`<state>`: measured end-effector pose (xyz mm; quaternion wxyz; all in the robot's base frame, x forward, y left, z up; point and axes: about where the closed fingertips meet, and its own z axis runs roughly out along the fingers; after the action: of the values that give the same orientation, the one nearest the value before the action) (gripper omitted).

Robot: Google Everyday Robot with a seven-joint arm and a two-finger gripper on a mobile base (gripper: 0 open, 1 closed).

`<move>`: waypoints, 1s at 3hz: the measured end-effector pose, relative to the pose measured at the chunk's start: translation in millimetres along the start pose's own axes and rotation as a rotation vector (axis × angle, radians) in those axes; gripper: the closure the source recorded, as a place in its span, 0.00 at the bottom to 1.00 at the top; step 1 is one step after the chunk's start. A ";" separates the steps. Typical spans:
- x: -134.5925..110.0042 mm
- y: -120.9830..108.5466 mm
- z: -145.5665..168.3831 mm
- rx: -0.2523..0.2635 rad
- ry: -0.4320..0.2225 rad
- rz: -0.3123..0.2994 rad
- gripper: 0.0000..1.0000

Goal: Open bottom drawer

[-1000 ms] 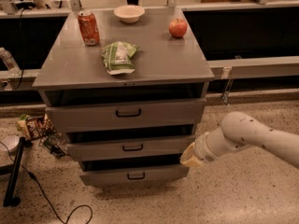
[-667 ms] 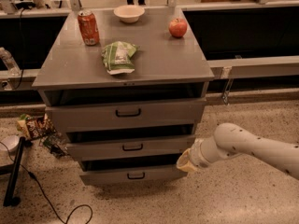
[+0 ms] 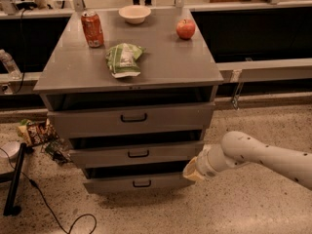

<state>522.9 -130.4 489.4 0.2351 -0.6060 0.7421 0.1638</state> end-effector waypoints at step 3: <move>65.0 6.4 118.3 -0.091 -0.076 0.015 0.00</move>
Offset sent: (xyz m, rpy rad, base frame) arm -0.0051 0.0008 -0.1420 0.1324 0.1070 0.0066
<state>524.4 -120.1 354.7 0.2340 -0.6037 0.7290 0.2221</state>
